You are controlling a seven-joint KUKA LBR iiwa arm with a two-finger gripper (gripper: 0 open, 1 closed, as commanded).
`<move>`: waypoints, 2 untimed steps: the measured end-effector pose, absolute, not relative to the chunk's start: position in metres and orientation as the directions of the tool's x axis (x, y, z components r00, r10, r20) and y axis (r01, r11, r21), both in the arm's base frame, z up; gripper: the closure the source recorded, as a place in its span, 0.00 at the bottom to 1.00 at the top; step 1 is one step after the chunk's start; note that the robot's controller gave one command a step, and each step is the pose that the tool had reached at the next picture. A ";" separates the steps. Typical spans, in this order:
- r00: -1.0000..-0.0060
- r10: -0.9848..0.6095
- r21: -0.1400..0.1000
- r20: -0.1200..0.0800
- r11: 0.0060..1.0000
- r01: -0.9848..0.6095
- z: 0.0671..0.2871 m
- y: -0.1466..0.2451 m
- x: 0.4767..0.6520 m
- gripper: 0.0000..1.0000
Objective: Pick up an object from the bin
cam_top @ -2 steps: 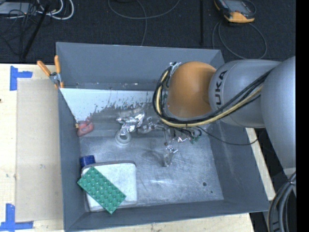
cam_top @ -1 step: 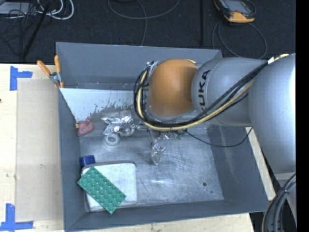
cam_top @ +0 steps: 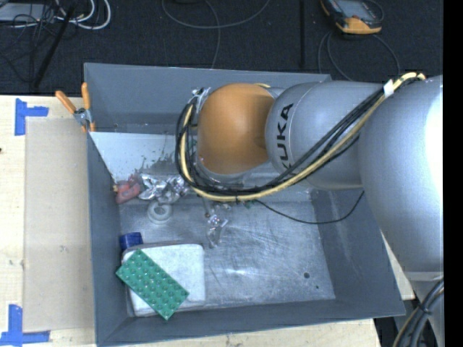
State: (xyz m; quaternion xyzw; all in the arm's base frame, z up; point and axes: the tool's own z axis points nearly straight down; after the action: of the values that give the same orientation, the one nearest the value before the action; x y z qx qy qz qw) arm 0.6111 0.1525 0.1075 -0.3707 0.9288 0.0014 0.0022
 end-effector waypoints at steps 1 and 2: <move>-0.450 -0.893 0.000 -0.001 0.450 -0.893 0.070 0.224 0.581 0.00; -0.182 -0.983 -0.007 0.015 0.182 -0.983 0.075 0.238 0.545 0.00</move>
Offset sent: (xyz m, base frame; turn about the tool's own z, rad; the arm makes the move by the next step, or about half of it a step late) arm -0.0304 0.0706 -0.0375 -0.3444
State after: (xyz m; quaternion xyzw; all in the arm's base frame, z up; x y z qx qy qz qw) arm 0.5451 0.2381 0.0745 -0.6395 0.7687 -0.0075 -0.0032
